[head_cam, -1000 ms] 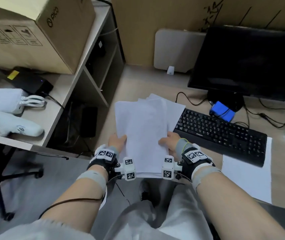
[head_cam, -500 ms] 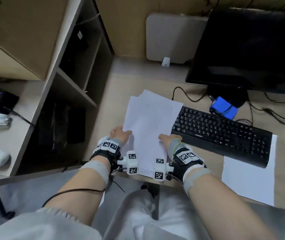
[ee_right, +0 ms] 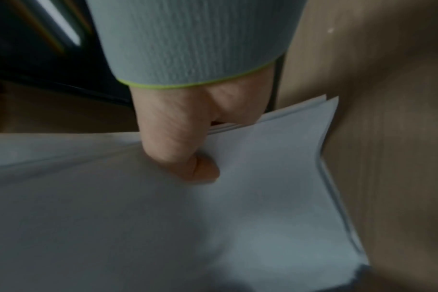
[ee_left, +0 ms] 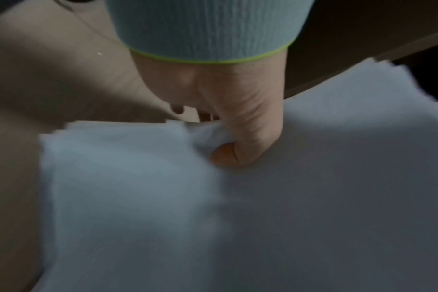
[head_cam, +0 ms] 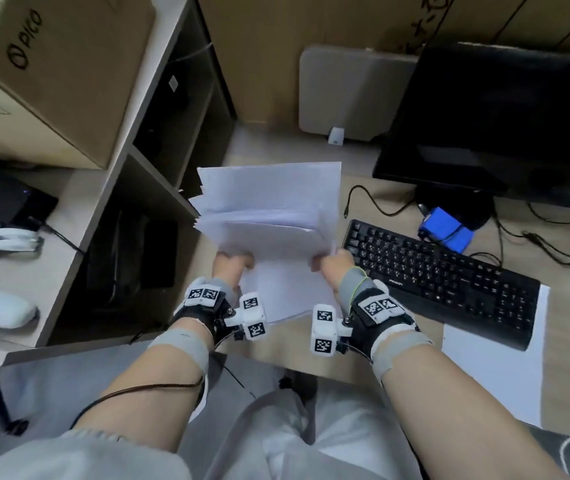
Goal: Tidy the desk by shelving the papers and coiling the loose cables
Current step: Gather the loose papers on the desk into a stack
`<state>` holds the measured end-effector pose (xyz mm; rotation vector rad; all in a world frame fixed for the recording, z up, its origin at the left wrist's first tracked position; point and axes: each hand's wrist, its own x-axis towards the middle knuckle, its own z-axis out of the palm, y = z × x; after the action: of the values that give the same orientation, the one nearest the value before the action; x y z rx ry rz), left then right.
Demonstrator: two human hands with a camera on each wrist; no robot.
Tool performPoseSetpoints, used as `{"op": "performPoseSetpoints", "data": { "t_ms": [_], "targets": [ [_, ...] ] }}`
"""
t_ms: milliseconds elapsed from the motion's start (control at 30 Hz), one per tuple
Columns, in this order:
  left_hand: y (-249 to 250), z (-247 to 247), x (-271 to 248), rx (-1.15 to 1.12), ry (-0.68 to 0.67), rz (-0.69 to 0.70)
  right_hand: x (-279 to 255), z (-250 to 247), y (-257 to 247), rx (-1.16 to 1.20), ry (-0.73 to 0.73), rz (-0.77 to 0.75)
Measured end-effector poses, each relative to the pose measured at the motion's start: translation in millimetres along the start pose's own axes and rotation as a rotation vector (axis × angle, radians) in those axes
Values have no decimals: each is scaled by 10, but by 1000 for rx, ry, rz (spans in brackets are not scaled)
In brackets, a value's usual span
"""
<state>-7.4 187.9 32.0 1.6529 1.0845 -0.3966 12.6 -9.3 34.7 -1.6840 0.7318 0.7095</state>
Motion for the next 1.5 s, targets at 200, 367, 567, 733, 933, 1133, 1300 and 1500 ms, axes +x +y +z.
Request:
{"op": "performPoseSetpoints", "data": {
  "t_ms": [200, 367, 567, 733, 933, 1133, 1300, 1500],
  "targets": [
    [707, -195, -528, -172, 98, 302, -544, -220, -674, 111, 121, -283],
    [574, -346, -731, -233, 147, 375, -738, -166, -533, 132, 123, -353],
    [222, -335, -751, -141, 21, 379, -766, -114, -280, 524, -73, -141],
    [281, -319, -710, -160, 6, 393, -720, -78, -291, 472, -25, -122],
    [269, -335, -573, -140, -37, 424, -565, -83, -244, 247, 34, -200],
    [329, -242, -567, -155, -71, 473, -592, -127, -240, 102, 86, -253],
    [475, 144, -774, -206, -177, 468, -855, -641, -243, 70, 210, -320],
    [227, 603, -1070, -83, -476, 239, -948, -1260, -9, 127, 342, -290]
  ]
}}
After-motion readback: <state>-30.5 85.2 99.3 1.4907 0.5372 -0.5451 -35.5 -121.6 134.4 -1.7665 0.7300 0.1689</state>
